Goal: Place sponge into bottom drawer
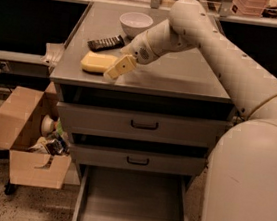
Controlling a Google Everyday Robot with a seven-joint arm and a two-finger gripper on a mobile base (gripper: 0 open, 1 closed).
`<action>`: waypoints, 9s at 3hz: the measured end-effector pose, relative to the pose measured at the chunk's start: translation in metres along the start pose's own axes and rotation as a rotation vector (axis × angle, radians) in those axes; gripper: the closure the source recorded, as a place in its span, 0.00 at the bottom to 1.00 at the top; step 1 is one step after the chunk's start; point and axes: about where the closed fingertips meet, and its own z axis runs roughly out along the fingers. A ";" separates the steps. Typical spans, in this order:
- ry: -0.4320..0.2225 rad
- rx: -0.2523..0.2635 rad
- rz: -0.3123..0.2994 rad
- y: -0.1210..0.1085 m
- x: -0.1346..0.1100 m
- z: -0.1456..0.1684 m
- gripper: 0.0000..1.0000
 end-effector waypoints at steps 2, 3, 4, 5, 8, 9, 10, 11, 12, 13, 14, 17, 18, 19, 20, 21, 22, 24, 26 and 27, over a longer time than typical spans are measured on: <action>-0.013 -0.023 -0.023 0.012 -0.011 0.007 0.64; -0.059 0.004 -0.072 0.030 -0.026 -0.013 0.89; -0.123 0.053 -0.118 0.056 -0.035 -0.052 1.00; -0.156 0.082 -0.121 0.090 -0.015 -0.095 1.00; -0.083 0.006 -0.135 0.118 0.055 -0.079 1.00; 0.004 -0.007 -0.111 0.143 0.116 -0.072 1.00; 0.050 -0.052 -0.011 0.169 0.183 -0.050 1.00; 0.050 -0.052 -0.011 0.169 0.183 -0.050 1.00; 0.077 -0.026 0.084 0.170 0.244 -0.041 1.00; 0.107 0.015 0.237 0.174 0.338 -0.034 1.00; 0.107 0.015 0.237 0.174 0.338 -0.034 1.00; 0.289 -0.094 0.572 0.226 0.546 0.030 1.00; 0.288 -0.097 0.580 0.227 0.548 0.032 1.00; 0.293 -0.112 0.595 0.208 0.584 0.063 1.00; 0.310 -0.133 0.615 0.190 0.622 0.100 1.00; 0.321 -0.153 0.646 0.175 0.654 0.135 1.00; 0.338 -0.190 0.678 0.171 0.676 0.169 0.85; 0.365 -0.241 0.706 0.173 0.689 0.206 0.39; 0.348 -0.258 0.711 0.171 0.690 0.209 0.00; 0.245 -0.271 0.694 0.165 0.682 0.184 0.00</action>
Offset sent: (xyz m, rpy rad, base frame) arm -0.0175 0.0202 0.0163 0.0266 -0.0304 0.0513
